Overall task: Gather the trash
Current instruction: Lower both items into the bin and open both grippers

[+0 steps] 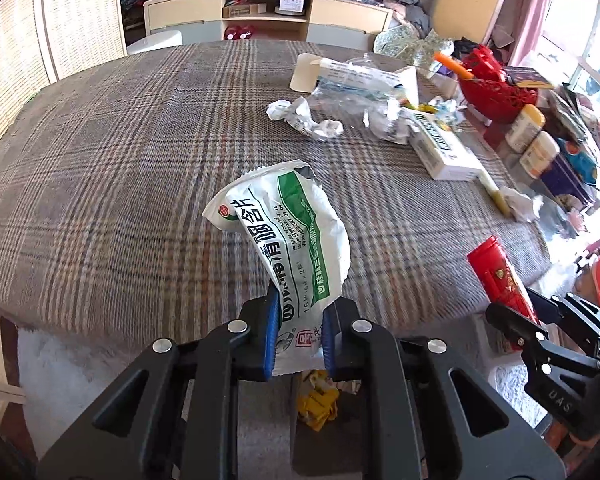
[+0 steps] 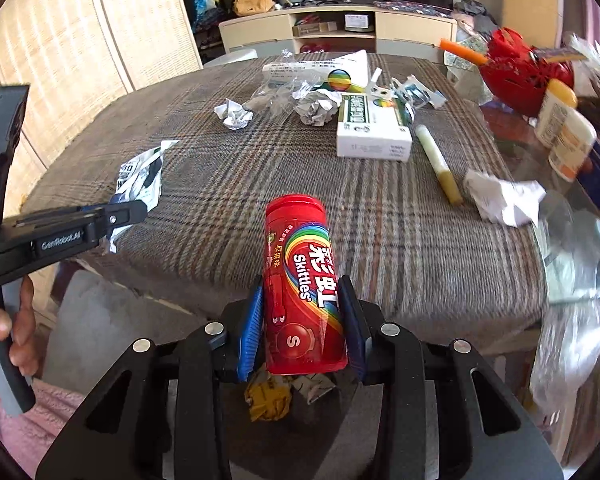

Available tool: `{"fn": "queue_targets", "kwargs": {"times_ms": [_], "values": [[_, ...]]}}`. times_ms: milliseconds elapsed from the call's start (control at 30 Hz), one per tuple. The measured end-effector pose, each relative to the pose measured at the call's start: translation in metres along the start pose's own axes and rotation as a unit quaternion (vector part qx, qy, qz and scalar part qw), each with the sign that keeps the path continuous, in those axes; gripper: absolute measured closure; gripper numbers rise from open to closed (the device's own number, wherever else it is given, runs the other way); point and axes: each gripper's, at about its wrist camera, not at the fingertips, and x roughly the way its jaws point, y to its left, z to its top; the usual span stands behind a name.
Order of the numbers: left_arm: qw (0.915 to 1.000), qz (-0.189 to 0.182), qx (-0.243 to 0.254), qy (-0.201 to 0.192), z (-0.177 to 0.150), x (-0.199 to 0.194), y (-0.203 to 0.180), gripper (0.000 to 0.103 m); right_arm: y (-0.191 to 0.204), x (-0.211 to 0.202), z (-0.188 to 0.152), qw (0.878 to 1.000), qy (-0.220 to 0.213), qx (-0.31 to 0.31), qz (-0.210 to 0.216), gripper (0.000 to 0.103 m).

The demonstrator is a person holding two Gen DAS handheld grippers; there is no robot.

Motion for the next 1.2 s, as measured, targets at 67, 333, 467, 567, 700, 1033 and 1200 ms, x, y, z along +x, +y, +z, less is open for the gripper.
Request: {"fn": "queue_targets", "kwargs": {"times_ms": [67,333,467,567,700,1033,1200], "values": [[0.9999,-0.005,-0.002,-0.011,-0.013,-0.011,-0.002,0.087,0.0,-0.011,-0.011,1.0,-0.006,0.003,0.002,0.065],[0.9981,-0.038,0.048,0.002,-0.078,-0.029,-0.04,0.087,-0.007,-0.028,-0.057,0.999,0.009,0.037,0.021,0.065],[0.9966,-0.051,0.061,0.023,-0.106,-0.024,-0.053,0.087,-0.009,-0.022,-0.08,0.998,0.031,0.051,0.021,0.065],[0.9958,-0.056,0.054,0.047,-0.127,-0.013,-0.057,0.086,-0.013,-0.012,-0.097,0.996,0.054,0.067,0.012,0.065],[0.9935,-0.068,0.052,0.075,-0.145,0.003,-0.06,0.086,-0.011,0.0,-0.109,0.995,0.077,0.07,0.001,0.065],[0.9853,-0.096,0.044,0.134,-0.158,0.045,-0.057,0.086,-0.008,0.042,-0.116,0.987,0.129,0.093,0.005,0.065],[0.9843,-0.102,0.035,0.14,-0.153,0.056,-0.056,0.085,-0.006,0.054,-0.109,0.986,0.137,0.098,0.007,0.065]]}}
